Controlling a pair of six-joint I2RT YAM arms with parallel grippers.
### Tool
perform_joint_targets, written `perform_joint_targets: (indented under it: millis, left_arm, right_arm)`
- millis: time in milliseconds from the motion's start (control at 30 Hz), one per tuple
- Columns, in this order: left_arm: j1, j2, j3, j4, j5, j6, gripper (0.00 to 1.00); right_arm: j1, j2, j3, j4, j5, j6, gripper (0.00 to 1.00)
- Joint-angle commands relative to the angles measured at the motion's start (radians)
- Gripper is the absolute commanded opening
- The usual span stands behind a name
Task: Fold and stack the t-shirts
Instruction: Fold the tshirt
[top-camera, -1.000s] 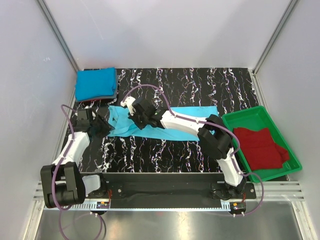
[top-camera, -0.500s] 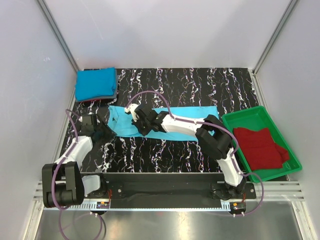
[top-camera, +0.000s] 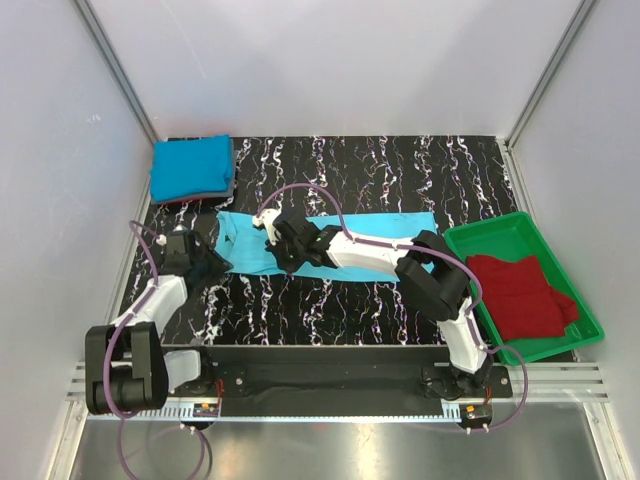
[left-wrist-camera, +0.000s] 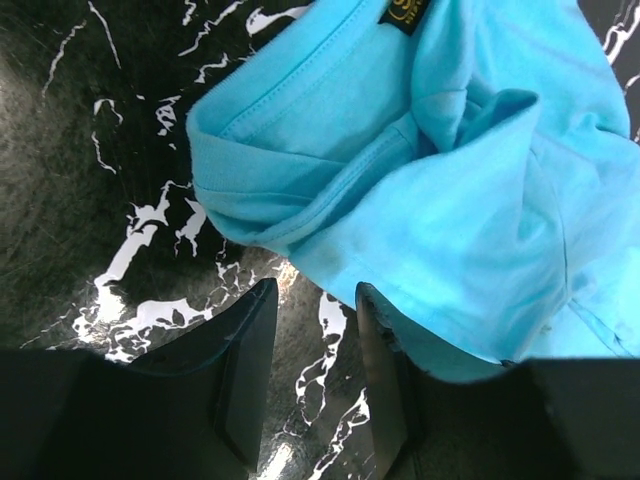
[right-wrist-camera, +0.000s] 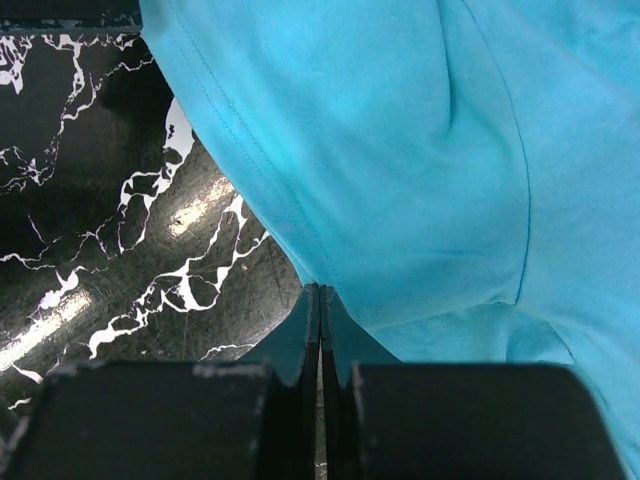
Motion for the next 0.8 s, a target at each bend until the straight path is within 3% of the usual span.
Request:
perform_joint_targets:
  millis: [0,533,633,767]
  left_arm:
    - [-0.002,0.008,-0.004,0.068,-0.045,-0.009,0.4]
    - [-0.036,0.071,-0.015,0.128,-0.083,-0.024,0.4]
    - [-0.038,0.09,-0.026,0.166,-0.075,-0.035,0.33]
    - [-0.044,0.107,-0.009,0.155,-0.063,-0.032,0.12]
  right_arm:
    - [0.013,-0.058,-0.002,0.046,-0.023,0.021,0.0]
    - [0.013,-0.064,-0.023,0.072,-0.039,0.032,0.0]
    - [0.013,-0.067,-0.028,0.075,-0.043,0.032,0.0]
    - [0.013,-0.078,-0.043,0.077,-0.043,0.034,0.0]
